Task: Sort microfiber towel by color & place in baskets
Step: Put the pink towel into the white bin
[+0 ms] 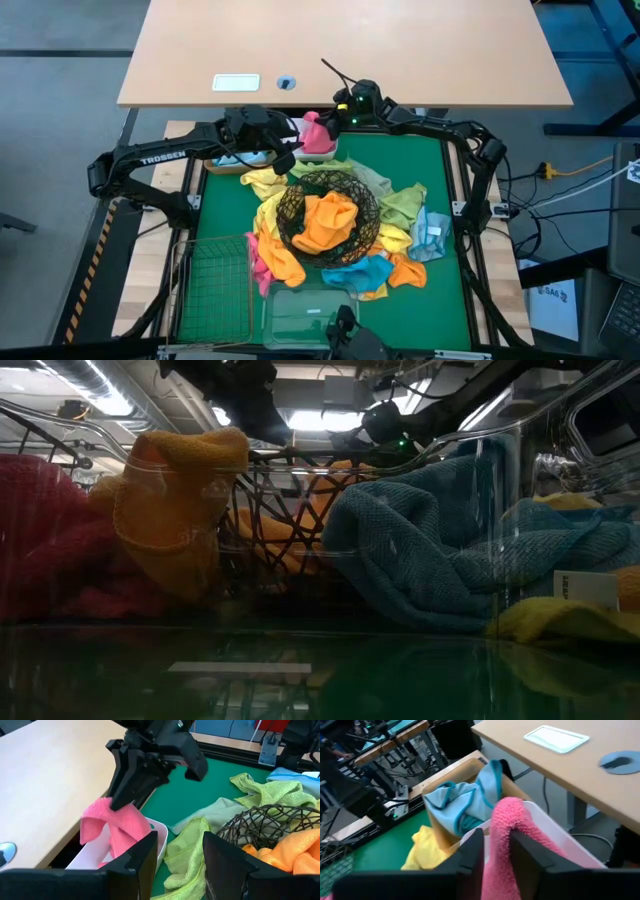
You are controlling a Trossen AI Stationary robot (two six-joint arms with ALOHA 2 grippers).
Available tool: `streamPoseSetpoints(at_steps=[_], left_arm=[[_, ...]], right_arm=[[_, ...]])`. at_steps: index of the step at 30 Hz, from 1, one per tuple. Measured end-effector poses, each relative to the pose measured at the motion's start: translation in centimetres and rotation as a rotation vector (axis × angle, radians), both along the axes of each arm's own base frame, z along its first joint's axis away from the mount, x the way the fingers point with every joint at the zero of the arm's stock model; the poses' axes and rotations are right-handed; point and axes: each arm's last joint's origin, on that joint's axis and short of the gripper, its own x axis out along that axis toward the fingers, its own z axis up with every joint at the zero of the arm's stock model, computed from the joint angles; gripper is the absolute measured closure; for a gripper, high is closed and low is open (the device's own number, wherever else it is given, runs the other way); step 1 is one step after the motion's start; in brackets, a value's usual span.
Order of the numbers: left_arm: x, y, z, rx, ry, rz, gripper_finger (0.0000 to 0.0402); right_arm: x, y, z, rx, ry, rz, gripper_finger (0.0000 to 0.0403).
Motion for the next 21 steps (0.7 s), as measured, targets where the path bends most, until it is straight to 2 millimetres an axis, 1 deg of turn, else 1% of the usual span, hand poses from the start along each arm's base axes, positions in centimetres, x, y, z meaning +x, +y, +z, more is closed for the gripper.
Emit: streamPoseSetpoints(at_steps=[6, 10, 14, 21], left_arm=[[-0.01, 0.01, -0.02, -0.001, 0.002, 0.000, 0.0251], [-0.02, 0.01, -0.03, -0.001, 0.003, 0.001, 0.0251], [-0.03, 0.00, -0.04, -0.002, 0.005, 0.001, 0.0251], [-0.01, 0.01, -0.02, -0.001, 0.002, 0.000, 0.0251]], right_arm=[[-0.01, -0.01, -0.03, 0.002, 0.003, -0.009, 0.0231], [-0.21, -0.29, -0.02, 0.046, -0.004, -0.034, 0.0192], [-0.48, -0.31, -0.03, 0.119, -0.001, -0.022, 0.0174], [-0.80, 0.31, -0.61, 0.283, 0.051, 0.035, 0.0171]])
